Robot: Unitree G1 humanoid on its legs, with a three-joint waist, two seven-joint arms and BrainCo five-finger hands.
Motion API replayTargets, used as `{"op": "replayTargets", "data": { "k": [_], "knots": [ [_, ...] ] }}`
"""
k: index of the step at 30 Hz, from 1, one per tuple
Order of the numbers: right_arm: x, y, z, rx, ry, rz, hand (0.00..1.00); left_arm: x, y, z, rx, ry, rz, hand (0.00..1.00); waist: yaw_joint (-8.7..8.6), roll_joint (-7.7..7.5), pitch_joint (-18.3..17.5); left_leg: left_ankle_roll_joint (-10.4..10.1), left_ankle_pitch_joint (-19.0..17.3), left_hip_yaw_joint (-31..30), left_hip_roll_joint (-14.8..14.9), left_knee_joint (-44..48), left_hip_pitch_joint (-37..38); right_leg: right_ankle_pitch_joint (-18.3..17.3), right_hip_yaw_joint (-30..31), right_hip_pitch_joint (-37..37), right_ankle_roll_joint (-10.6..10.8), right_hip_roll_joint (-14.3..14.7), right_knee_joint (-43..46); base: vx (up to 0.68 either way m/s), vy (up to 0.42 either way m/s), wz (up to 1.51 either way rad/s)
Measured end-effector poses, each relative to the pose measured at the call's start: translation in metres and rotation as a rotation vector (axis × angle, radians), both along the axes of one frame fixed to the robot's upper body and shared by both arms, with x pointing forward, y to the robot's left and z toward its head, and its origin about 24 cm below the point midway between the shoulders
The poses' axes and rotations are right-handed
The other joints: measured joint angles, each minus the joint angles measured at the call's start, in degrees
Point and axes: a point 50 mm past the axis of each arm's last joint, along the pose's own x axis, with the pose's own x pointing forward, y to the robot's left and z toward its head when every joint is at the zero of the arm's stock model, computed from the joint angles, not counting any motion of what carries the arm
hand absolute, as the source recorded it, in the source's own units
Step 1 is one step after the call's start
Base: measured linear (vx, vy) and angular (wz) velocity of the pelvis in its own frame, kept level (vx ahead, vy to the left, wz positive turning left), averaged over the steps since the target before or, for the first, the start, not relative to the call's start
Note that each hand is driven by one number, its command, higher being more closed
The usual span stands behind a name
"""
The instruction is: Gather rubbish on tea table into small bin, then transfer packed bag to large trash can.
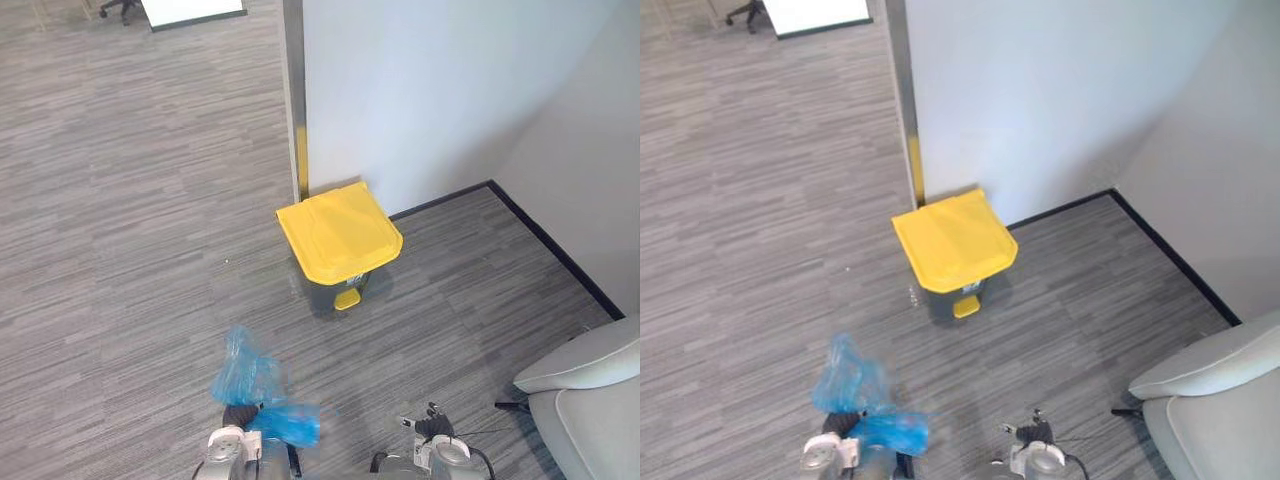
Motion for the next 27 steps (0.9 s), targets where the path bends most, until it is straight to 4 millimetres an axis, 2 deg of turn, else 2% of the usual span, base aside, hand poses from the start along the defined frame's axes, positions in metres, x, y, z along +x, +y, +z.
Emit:
{"op": "replayTargets", "data": {
  "k": [1,2,4,6,7,8,9,10,11,12,13,14,16,20,21,22,23,24,25,26,27],
  "knots": [
    [0.003,0.0,0.002,-0.002,-0.017,0.003,0.0,-0.002,0.0,-0.001,0.008,0.009,-0.022,1.0,-0.63,-0.38,0.1,0.3,-0.9,-0.7,-0.6,0.0,1.7,2.1,0.5,-3.9,0.0,-1.6,8.9,0.16,0.158,0.12],
    [0.003,-0.001,0.002,-0.002,-0.014,0.003,0.0,-0.003,0.001,-0.001,0.013,0.014,-0.028,1.0,-1.21,-0.15,0.2,0.5,-1.6,-1.2,-0.8,0.1,2.5,2.5,1.2,-5.8,-0.2,-2.2,13.5,0.28,0.101,0.37],
    [0.003,0.0,0.002,-0.001,-0.016,0.002,0.0,-0.006,0.008,-0.002,0.033,0.027,-0.02,1.0,-1.66,-0.68,0.0,1.1,-2.8,-2.6,-0.6,0.3,4.7,-1.9,0.6,-8.6,-1.3,-1.8,18.0,0.33,0.014,0.38],
    [0.004,0.0,0.002,-0.001,-0.018,0.004,0.0,-0.006,0.009,-0.002,0.037,0.028,-0.017,1.0,-1.76,-0.38,0.1,0.8,-3.2,-3.3,0.2,0.3,6.3,-4.3,-1.4,-11.0,-2.6,-0.3,15.7,0.28,-0.075,0.33],
    [0.007,-0.002,0.004,-0.009,-0.027,0.009,0.0,-0.004,0.009,-0.001,0.035,0.022,-0.011,1.0,-1.82,0.25,0.5,0.3,-3.8,-3.8,1.3,0.1,7.5,-4.8,-2.1,-12.4,-3.2,1.8,11.6,0.36,-0.147,0.32],
    [0.01,-0.004,0.005,-0.014,-0.035,0.012,0.0,-0.002,0.01,0.0,0.038,0.015,-0.011,1.0,-1.89,0.84,0.8,-0.2,-4.1,-4.8,2.4,-0.2,8.3,-3.6,-2.0,-13.3,-4.0,4.7,4.8,0.37,-0.165,0.43],
    [0.011,-0.003,0.005,-0.016,-0.036,0.025,0.0,-0.003,0.013,0.0,0.047,0.017,-0.013,1.0,-1.91,0.59,0.5,-0.9,-4.4,-5.8,2.6,-0.5,8.7,0.9,-1.6,-13.0,-4.4,6.8,-4.4,0.4,-0.184,0.45],
    [0.009,-0.002,0.004,-0.016,-0.03,0.032,0.0,-0.004,0.016,0.0,0.053,0.019,-0.014,1.0,-2.04,-0.24,0.3,-1.6,-4.7,-6.6,1.7,-0.5,9.0,5.9,-1.2,-12.6,-5.8,7.2,-9.2,0.39,-0.165,0.42],
    [0.009,-0.01,0.005,-0.037,-0.031,0.037,0.0,-0.002,0.01,-0.002,0.038,0.027,-0.005,1.0,-1.97,1.73,0.4,-3.0,-5.6,-8.4,3.7,-0.8,9.9,8.0,-1.9,-11.6,-8.4,8.8,-8.5,0.46,-0.187,0.18],
    [0.011,-0.015,0.007,-0.051,-0.035,0.038,0.0,-0.002,0.005,-0.003,0.022,0.026,-0.006,1.0,-1.71,3.01,-0.1,-3.7,-5.0,-9.1,4.7,-0.8,9.5,7.3,-2.2,-11.6,-8.7,9.6,-8.9,0.3,-0.116,0.09],
    [0.012,-0.016,0.007,-0.055,-0.036,0.037,0.0,-0.002,0.002,-0.003,0.015,0.023,-0.005,1.0,-1.78,3.33,0.0,-3.8,-4.6,-9.5,4.9,-1.0,9.6,6.6,-2.5,-11.3,-8.8,9.7,-9.0,0.33,-0.171,0.13],
    [0.01,-0.019,0.007,-0.058,-0.029,0.027,0.0,0.001,-0.005,-0.003,-0.002,0.02,-0.01,1.0,-2.06,4.34,0.4,-4.7,-3.8,-10.2,5.9,-1.3,10.6,5.4,-4.0,-9.1,-9.2,10.4,-10.1,0.29,-0.156,0.23],
    [0.006,-0.02,0.005,-0.052,-0.016,-0.003,0.0,0.003,-0.01,-0.003,-0.02,0.016,-0.017,1.0,-2.54,4.33,0.4,-6.5,-2.3,-11.2,7.0,0.0,11.5,5.2,-5.5,-5.1,-9.2,11.3,-12.9,0.31,-0.145,0.39],
    [-0.001,-0.015,0.002,-0.037,-0.001,-0.007,0.0,0.005,-0.019,-0.003,-0.046,0.011,-0.021,1.0,-2.11,2.9,0.4,-9.0,-0.7,-9.5,8.1,14.4,6.6,5.2,-6.6,1.4,-9.2,11.5,-19.3,0.16,-0.026,0.21],
    [-0.001,-0.013,0.001,-0.032,0.0,-0.011,0.0,0.003,-0.02,-0.003,-0.053,0.015,-0.023,1.0,-1.62,2.37,0.4,-7.7,-1.5,-8.0,8.8,19.2,4.4,5.4,-6.2,2.8,-9.4,10.8,-20.8,0.13,0.06,-0.05],
    [-0.001,-0.014,0.001,-0.031,-0.001,-0.013,0.0,0.002,-0.02,-0.004,-0.055,0.015,-0.021,1.0,-1.58,2.34,0.4,-6.9,-4.4,-6.4,8.9,19.1,3.6,5.4,-5.9,3.5,-9.3,10.6,-21.4,0.16,0.11,-0.07],
    [0.0,-0.014,0.002,-0.031,-0.004,-0.017,0.0,0.004,-0.02,-0.003,-0.054,0.01,-0.022,1.0,-1.57,2.04,0.6,-6.3,-6.9,-5.4,8.4,17.5,2.2,5.6,-5.7,3.9,-9.0,9.8,-21.7,0.13,0.117,-0.08],
    [0.002,-0.014,0.002,-0.031,-0.007,-0.02,0.0,0.005,-0.019,-0.002,-0.052,0.007,-0.023,1.0,-1.55,1.69,0.8,-5.9,-7.1,-5.2,7.2,13.9,1.3,5.9,-5.2,4.1,-8.6,8.8,-21.8,0.1,0.158,-0.09],
    [0.002,-0.016,0.002,-0.036,-0.006,-0.024,0.0,0.005,-0.019,-0.002,-0.051,0.005,-0.024,1.0,-1.6,1.86,0.7,-4.8,-4.7,-5.2,5.7,5.9,1.3,6.4,-4.9,4.4,-7.6,8.0,-21.8,0.07,0.146,-0.11],
    [0.002,-0.018,0.002,-0.04,-0.003,-0.025,0.0,0.005,-0.019,-0.002,-0.051,0.005,-0.025,1.0,-1.64,2.12,0.5,-4.3,-1.4,-5.5,5.4,2.6,1.4,6.5,-4.7,4.4,-6.9,8.1,-22.0,0.08,0.207,-0.19],
    [-0.001,-0.023,0.002,-0.053,0.007,-0.027,0.0,0.005,-0.02,-0.003,-0.051,0.009,-0.03,1.0,-1.63,3.16,0.2,-4.1,2.6,-5.5,5.5,-0.3,0.8,6.2,-3.9,4.9,-5.5,9.0,-22.8,0.1,0.194,-0.18]
  ]
}}
